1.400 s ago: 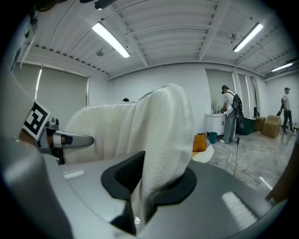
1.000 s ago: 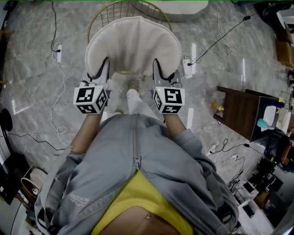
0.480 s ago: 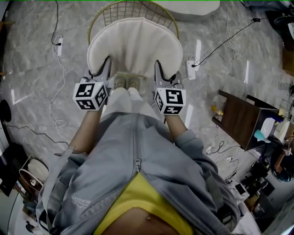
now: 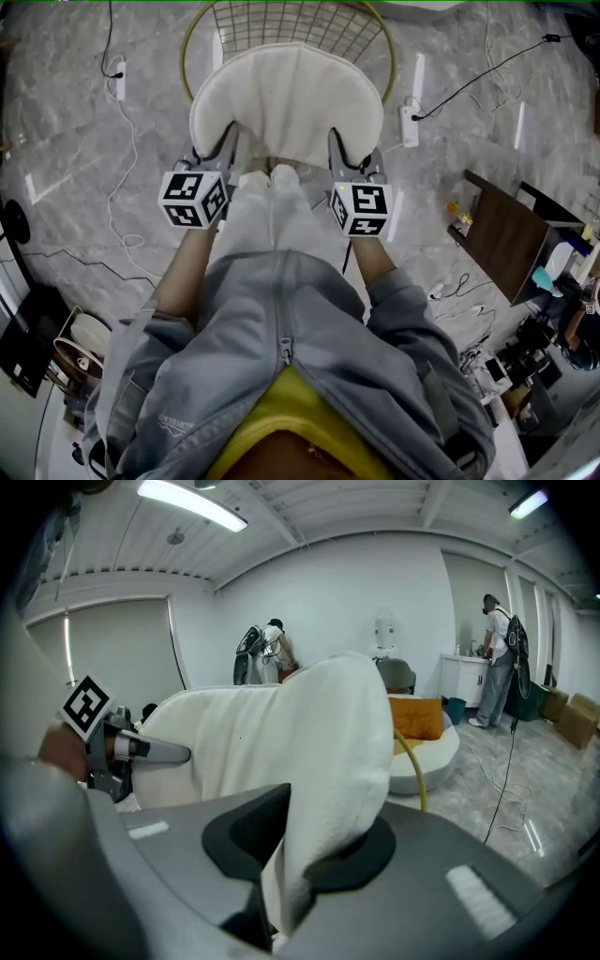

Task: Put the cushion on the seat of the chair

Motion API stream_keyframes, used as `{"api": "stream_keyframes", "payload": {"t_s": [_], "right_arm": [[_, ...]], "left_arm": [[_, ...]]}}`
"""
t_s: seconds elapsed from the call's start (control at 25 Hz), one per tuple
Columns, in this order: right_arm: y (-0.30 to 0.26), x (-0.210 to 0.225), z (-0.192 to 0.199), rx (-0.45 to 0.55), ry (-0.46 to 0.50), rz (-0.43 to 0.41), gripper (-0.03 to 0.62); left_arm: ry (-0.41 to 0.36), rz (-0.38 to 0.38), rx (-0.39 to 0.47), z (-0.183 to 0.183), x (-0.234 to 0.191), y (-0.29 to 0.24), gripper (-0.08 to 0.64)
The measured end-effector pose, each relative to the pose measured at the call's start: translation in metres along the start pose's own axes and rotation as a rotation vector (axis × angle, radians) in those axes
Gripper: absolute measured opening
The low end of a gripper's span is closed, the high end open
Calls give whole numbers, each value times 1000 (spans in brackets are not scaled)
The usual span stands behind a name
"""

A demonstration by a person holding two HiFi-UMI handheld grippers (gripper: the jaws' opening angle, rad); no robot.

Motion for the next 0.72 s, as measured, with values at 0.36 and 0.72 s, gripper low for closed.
{"api": "stream_keyframes", "payload": {"t_s": [0.36,0.72], "right_arm": [[-57,10,70,-90,-51,-7,72],[-110,23,126,-146,-94,-1,75]], "left_arm": [[30,52,-109,62,-42,-55,67],[54,94,-173,111,-76,-105,67]]}}
Point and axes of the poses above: the fingertips, and each gripper's own axes: y backward along the fingers, x to its right, z out of its underside, the point moved 1 cm from there along y, backward along the fingers
